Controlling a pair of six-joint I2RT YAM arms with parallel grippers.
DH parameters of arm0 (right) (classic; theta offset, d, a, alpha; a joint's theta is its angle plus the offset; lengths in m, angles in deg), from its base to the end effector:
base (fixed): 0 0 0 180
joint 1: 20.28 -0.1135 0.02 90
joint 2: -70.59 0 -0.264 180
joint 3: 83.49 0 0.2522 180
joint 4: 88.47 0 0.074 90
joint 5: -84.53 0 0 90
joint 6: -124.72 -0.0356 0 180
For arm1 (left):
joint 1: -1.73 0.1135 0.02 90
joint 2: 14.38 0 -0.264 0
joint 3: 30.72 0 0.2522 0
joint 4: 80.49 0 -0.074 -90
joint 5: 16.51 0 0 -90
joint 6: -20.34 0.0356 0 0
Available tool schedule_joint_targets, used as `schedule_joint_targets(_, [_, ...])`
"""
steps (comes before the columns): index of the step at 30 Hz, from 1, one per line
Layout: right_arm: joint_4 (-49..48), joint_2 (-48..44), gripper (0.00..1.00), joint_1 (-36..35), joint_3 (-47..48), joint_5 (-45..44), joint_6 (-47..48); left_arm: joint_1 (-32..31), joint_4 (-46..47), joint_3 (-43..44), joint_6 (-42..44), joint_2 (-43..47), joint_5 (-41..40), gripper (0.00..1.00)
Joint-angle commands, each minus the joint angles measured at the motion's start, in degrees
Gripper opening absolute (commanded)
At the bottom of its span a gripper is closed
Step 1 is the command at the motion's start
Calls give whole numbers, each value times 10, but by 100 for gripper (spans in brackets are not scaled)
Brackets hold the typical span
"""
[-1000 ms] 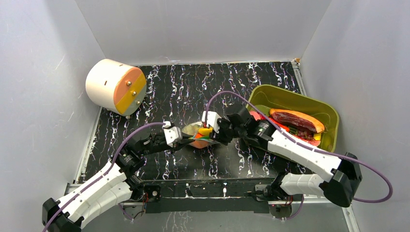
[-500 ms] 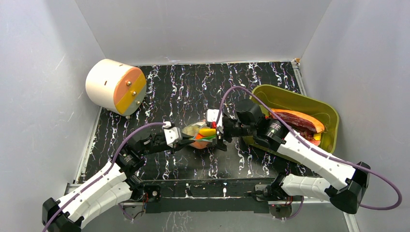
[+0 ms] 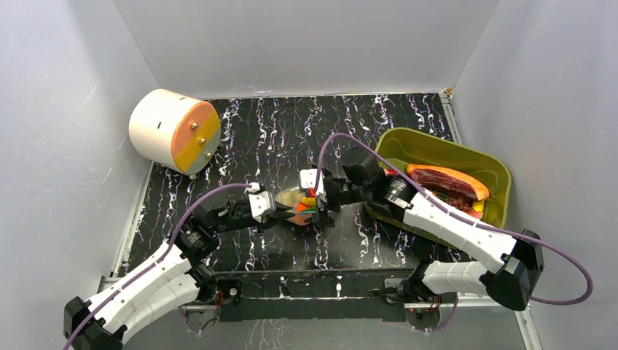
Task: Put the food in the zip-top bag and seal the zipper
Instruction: Zip the zipper food storage bag at the center of the board.
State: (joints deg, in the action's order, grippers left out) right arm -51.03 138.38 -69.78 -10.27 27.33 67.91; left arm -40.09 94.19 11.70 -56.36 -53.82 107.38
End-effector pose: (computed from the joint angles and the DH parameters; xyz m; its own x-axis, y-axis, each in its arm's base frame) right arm 0.1538 0.2098 0.3267 0.2251 -0.4449 -0.8668 -0.9730 -0.0561 -0.2239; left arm 0.1145 -0.1291 0.2901 0.1932 0.0833 -0.9776 0.9497 0.2342 0.2077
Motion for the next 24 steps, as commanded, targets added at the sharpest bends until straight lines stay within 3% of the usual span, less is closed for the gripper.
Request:
schedule_joint_targets(1, [-42,4,81,-5,14,-5,40,-3,10,29,0,1,21,0])
schedule_joint_targets(4, [-40,8,71,-7,8,1,50,-3,7,30,-2,2,21,0])
schedule_joint_targets(7, [-41,6,42,-8,-3,-3,53,-3,9,31,-12,6,18,0])
schedule_joint_targets(9, [-44,1,28,-8,-10,-10,54,-3,15,28,-24,9,18,1])
schedule_joint_targets(14, [-61,-28,1,-7,-29,-20,52,-3,19,17,-56,33,19,21])
schedule_joint_targets(18, [-79,-49,0,-8,-48,-23,38,-3,7,-3,-69,69,-8,31])
schedule_joint_targets(24, [-92,-59,0,-7,-58,-23,17,-3,18,-28,-81,83,-20,33])
